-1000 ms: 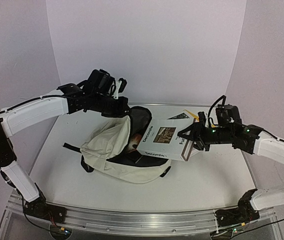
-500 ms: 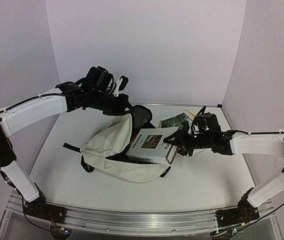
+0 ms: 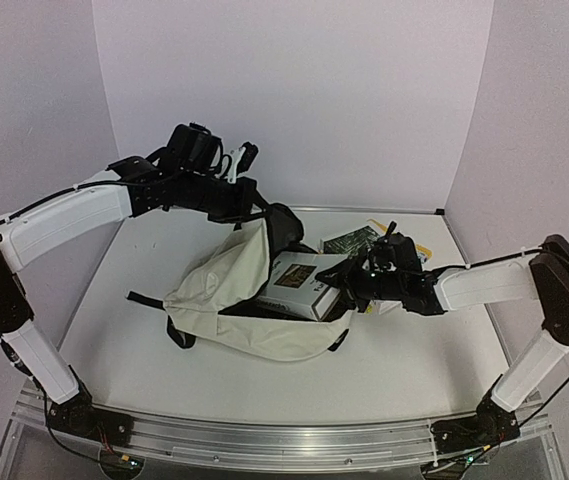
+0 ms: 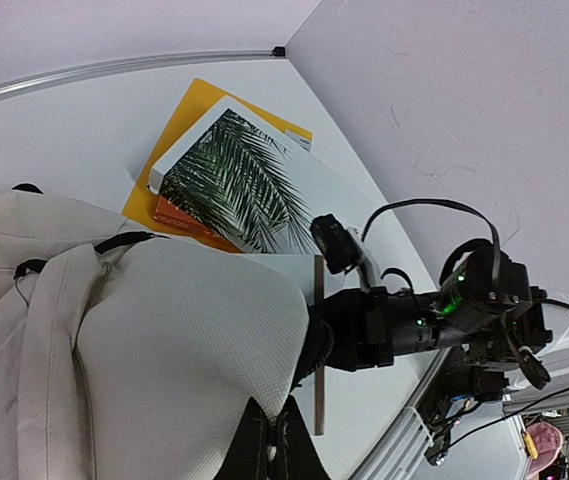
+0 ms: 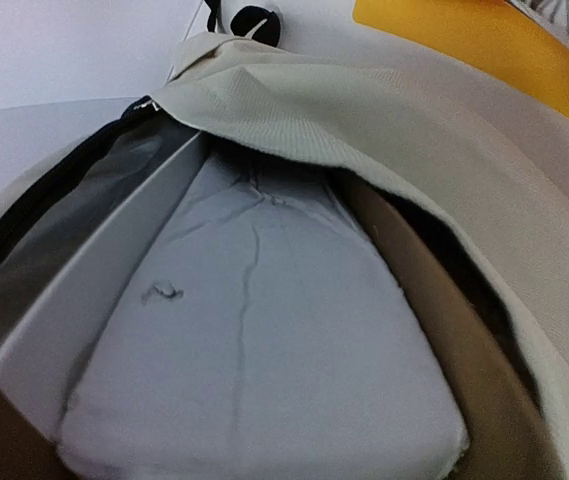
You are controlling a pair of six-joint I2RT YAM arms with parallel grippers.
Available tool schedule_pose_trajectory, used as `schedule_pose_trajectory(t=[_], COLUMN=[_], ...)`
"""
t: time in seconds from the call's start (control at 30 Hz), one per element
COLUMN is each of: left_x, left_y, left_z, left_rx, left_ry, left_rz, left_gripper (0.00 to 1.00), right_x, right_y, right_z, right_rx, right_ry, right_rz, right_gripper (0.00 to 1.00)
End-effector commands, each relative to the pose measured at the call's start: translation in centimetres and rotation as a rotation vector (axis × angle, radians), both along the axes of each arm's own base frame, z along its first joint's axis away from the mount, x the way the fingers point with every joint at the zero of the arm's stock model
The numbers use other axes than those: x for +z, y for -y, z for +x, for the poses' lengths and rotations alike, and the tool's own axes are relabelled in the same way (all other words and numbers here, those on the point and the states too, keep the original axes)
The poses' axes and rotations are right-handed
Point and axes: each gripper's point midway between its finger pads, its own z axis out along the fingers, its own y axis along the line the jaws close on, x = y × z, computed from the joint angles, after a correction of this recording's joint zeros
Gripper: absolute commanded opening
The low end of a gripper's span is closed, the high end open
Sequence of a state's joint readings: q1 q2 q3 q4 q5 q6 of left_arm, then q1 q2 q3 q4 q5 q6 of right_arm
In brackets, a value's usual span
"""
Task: Pack the student bag
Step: Place the book in the student bag.
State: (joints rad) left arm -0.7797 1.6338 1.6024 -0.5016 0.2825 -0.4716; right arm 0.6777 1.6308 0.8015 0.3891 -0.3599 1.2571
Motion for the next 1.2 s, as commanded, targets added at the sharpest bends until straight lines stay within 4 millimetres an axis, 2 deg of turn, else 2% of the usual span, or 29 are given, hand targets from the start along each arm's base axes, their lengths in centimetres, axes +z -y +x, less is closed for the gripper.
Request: schedule_pose_trajectory(t=[0.0,0.17,0.33,0.5,0.6,0.77,0.97,1.17], left_x=[9.1,8.2,6.9,5.4,4.5,3.3,1.6,1.6], left_y=[1.5,1.5,1.1,0.4,-0.6,-2.4,-4.4,-4.7], left_z=[-0.1,0.1,0.1,0.8,1.7,3.1,4.3,4.5], left_rx=[-0.071,-0.068,-0.047,-0.007,0.035,0.098,0.154,0.154], left_ry=[0.176,0.136,0.097,0.066,0.050,0.032,-0.005,-0.011], left_rz=[-0.241,-0.236,-0.239,-0.226,-0.220,-0.208,-0.206,-0.212], left_gripper=[0.00,0.00,0.00,0.00,0.00,0.00,0.00,0.00], right_x=[1.9,0.6,-0.3,-0.5,0.1,0.9,1.2,0.3], right_y=[-2.8,-5.9,-7.9,-9.5,-8.6,-5.5,-1.9,-0.7], right_z=[3.6,5.0,7.0,7.5,7.2,6.4,5.7,4.8], right_rx=[-0.055,-0.031,-0.021,0.027,0.010,-0.039,-0.098,-0.087], right_ry=[0.092,0.117,0.164,0.171,0.187,0.205,0.201,0.172], right_rz=[0.062,0.041,0.008,0.012,-0.022,-0.149,-0.314,-0.393], right_gripper=[0.41,0.46,0.53,0.61,0.70,0.79,0.86,0.86])
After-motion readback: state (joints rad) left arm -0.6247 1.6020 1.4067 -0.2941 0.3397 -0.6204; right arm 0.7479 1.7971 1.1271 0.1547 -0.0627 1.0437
